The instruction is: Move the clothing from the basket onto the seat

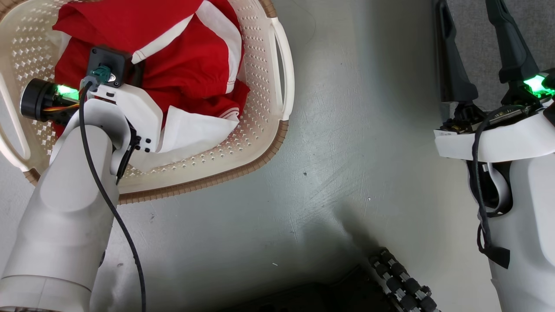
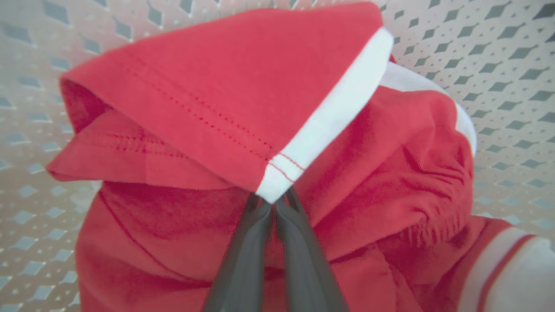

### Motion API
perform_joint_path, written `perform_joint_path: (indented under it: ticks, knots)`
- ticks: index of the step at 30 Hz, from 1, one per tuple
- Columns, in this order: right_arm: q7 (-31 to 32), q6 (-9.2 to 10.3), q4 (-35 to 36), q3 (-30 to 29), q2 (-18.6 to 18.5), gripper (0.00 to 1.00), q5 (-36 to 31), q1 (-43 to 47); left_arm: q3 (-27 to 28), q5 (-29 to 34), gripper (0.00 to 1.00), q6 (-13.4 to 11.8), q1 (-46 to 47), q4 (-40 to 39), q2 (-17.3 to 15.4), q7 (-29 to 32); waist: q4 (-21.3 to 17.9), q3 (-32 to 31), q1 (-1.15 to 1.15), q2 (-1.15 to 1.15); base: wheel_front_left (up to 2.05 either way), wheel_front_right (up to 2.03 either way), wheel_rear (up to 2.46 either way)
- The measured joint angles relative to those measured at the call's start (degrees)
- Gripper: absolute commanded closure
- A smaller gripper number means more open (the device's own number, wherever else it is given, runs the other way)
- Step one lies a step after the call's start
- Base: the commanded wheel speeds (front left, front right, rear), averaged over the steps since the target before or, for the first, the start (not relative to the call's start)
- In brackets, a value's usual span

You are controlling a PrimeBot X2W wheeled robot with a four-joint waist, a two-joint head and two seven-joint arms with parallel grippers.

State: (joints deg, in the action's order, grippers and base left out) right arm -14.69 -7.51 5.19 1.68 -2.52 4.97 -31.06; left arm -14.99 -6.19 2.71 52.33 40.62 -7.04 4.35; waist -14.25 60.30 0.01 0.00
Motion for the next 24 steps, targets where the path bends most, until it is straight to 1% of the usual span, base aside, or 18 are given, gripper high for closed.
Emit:
perform_joint_path:
  ticks: [11, 21, 24]
  knots:
    - [0.0, 0.0, -0.2, -0.8, 0.0, 0.0, -0.2, -0.1, 1.2, -2.0, 1.0, 0.3, 0.1, -0.5, 1.9, -5.5, 1.0, -1.4, 0.0, 0.0, 0.0, 0.0, 0.0]
    - [0.0, 0.0, -1.1, -1.8, 0.0, 0.0, -1.6, -0.1, 2.2, -4.8, 1.0, 0.5, -1.4, -1.7, 3.5, -11.3, 2.9, -3.9, 0.0, 0.0, 0.0, 0.0, 0.0]
    - [0.0, 0.01, -1.5, -2.3, 0.0, 0.0, -2.5, 0.0, 2.4, -5.6, 1.0, 1.0, -2.5, -1.9, 3.7, -12.9, 3.6, -4.9, 0.0, 0.0, 0.0, 0.0, 0.0]
